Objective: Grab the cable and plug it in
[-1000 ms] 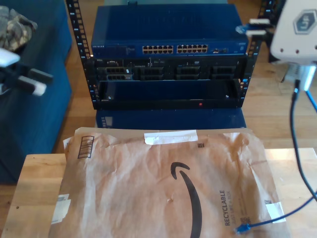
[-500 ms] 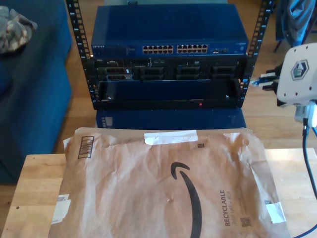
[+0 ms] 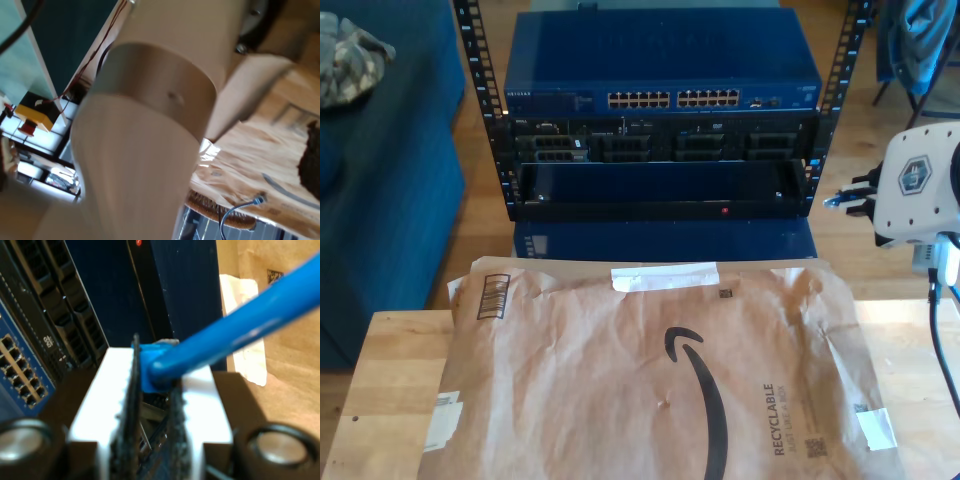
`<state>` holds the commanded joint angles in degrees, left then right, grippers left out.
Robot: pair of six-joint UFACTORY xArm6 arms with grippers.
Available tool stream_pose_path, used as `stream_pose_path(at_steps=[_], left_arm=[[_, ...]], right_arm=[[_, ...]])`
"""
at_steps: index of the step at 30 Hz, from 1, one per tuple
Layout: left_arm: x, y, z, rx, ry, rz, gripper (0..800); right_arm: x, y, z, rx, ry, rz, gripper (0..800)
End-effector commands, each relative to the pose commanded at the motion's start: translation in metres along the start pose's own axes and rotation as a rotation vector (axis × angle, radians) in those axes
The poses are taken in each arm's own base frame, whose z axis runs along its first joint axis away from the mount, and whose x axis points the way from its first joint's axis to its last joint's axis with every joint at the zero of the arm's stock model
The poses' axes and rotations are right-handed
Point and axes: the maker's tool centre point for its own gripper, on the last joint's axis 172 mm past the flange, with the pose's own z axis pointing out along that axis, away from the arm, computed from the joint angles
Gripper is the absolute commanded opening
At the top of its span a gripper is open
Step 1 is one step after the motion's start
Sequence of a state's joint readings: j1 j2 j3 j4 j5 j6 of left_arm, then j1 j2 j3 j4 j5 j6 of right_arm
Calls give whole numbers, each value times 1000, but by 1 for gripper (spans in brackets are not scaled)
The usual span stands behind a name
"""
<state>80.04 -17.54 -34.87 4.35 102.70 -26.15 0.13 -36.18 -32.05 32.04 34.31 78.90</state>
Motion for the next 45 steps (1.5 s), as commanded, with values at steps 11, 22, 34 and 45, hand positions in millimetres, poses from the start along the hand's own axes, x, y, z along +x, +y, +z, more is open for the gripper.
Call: stream_pose_path(at_steps=[11, 22, 34, 45], left_arm=[[22, -8, 53, -10, 89, 65, 800], [48, -6, 73, -106, 154, 198, 800], [96, 18, 113, -201, 316, 290, 800], [97, 17, 113, -206, 312, 284, 800]], right_arm=[[10, 20, 11, -35, 13, 10, 4], [14, 29, 17, -51, 18, 13, 3], [27, 30, 35, -70, 56, -1, 4], [-2, 33, 39, -84, 20, -60, 3]])
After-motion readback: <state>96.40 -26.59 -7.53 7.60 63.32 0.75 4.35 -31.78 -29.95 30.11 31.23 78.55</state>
